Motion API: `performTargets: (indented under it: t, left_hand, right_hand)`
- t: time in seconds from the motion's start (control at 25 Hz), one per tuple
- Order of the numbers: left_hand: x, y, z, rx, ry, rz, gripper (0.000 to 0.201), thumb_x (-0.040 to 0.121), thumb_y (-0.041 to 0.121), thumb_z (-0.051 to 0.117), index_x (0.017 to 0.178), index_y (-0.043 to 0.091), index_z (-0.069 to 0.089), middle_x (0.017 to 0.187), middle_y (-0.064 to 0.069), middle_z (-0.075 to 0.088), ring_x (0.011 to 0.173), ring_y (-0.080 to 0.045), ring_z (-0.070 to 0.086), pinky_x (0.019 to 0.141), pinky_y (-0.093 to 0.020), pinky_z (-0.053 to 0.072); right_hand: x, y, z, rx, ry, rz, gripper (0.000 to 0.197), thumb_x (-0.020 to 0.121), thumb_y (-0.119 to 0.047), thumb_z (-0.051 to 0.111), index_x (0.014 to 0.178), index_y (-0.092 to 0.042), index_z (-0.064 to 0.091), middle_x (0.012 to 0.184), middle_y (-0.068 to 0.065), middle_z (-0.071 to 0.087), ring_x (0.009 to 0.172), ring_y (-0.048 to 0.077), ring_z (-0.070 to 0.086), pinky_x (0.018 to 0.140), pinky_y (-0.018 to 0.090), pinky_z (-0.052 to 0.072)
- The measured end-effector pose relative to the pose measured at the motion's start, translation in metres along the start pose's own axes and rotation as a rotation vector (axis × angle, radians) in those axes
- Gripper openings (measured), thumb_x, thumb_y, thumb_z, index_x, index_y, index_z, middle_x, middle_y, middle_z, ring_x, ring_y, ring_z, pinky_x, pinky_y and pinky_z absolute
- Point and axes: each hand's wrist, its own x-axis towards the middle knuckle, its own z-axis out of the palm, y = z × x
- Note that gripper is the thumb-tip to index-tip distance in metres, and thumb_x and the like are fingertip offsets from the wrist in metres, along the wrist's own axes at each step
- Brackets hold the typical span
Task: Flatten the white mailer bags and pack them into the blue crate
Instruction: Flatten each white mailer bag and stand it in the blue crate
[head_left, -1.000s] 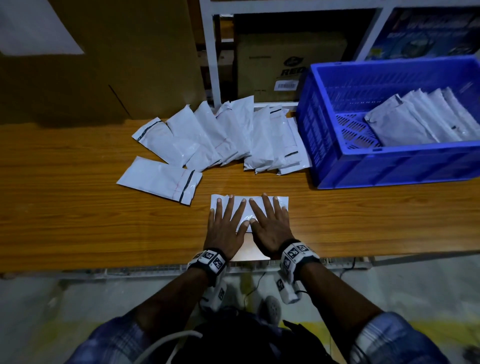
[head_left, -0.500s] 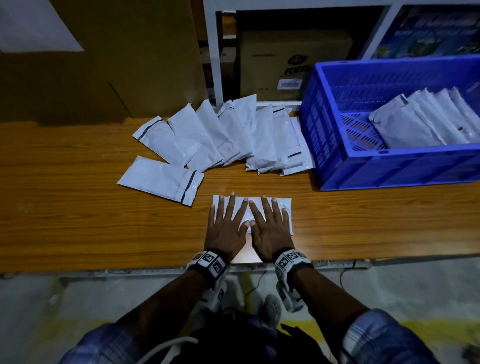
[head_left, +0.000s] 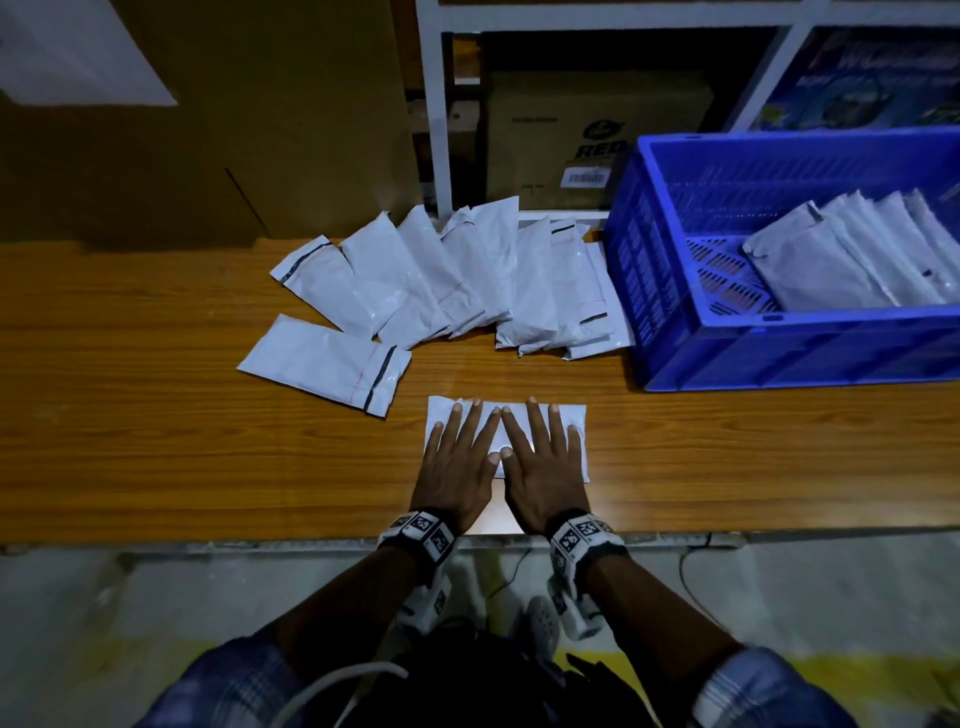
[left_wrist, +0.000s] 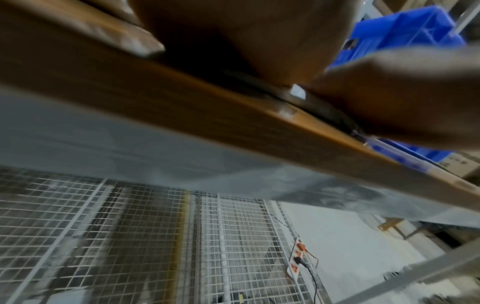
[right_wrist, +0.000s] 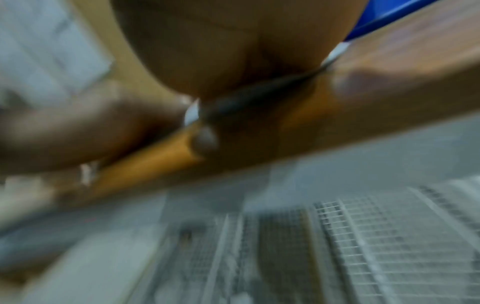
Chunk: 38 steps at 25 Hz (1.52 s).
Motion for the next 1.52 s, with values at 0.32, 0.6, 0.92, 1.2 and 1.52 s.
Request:
performTargets:
  t: [0.32, 0.6, 0.92, 1.2, 1.52]
  left_hand:
    - [-0.014, -0.006, 0.006, 0.012, 0.042, -0.022, 0.06, 0.105, 0.049, 0.019, 0.16, 0.032, 0.0, 0.167, 0.006, -0.012, 0.152, -0.016, -0.017, 0.124, -0.042, -0.005]
    - [-0.014, -0.001, 0.001, -0.019, 0.01, -0.054, 0.063, 0.105, 0.049, 0.024, 0.159, 0.036, -0.005, 0.166, 0.007, -0.017, 0.153, -0.018, -0.016, 0.124, -0.05, 0.003]
    - [-0.011, 0.019, -0.048, -0.109, 0.124, -0.13, 0.083, 0.096, 0.043, 0.056, 0.158, 0.039, 0.0, 0.167, 0.01, -0.008, 0.149, -0.025, 0.011, 0.114, -0.05, 0.023]
    - [0.005, 0.024, -0.095, 0.179, 0.279, 0.039, 0.042, 0.077, 0.024, 0.075, 0.115, 0.026, 0.057, 0.158, -0.001, 0.034, 0.143, -0.026, 0.03, 0.111, -0.047, 0.029]
    - [-0.019, 0.018, -0.041, 0.0, 0.009, -0.014, 0.04, 0.068, 0.011, 0.07, 0.101, 0.022, 0.049, 0.162, -0.006, 0.028, 0.15, -0.024, 0.022, 0.119, -0.039, 0.025]
  right_hand:
    - [0.004, 0.005, -0.001, 0.022, -0.064, -0.028, 0.056, 0.103, -0.048, 0.014, 0.155, -0.041, -0.005, 0.161, -0.007, -0.023, 0.147, 0.016, -0.027, 0.12, 0.047, -0.011]
    - [0.034, 0.012, -0.052, -0.113, -0.274, -0.002, 0.088, 0.085, -0.049, 0.055, 0.156, -0.031, 0.007, 0.164, 0.002, 0.006, 0.15, 0.033, -0.007, 0.119, 0.055, 0.0]
    - [0.041, -0.003, -0.097, -0.296, -0.043, -0.143, 0.051, 0.074, -0.026, 0.076, 0.122, -0.021, 0.059, 0.12, 0.007, 0.053, 0.109, 0.033, 0.055, 0.091, 0.044, 0.043]
    - [0.019, -0.004, -0.103, -0.283, 0.154, -0.218, 0.032, 0.074, -0.023, 0.073, 0.104, -0.021, 0.063, 0.111, 0.005, 0.057, 0.097, 0.03, 0.057, 0.073, 0.038, 0.046]
    - [-0.012, 0.015, -0.026, -0.057, -0.242, -0.029, 0.091, 0.082, -0.053, 0.049, 0.155, -0.037, -0.003, 0.164, 0.002, -0.014, 0.15, 0.031, -0.013, 0.121, 0.052, 0.002]
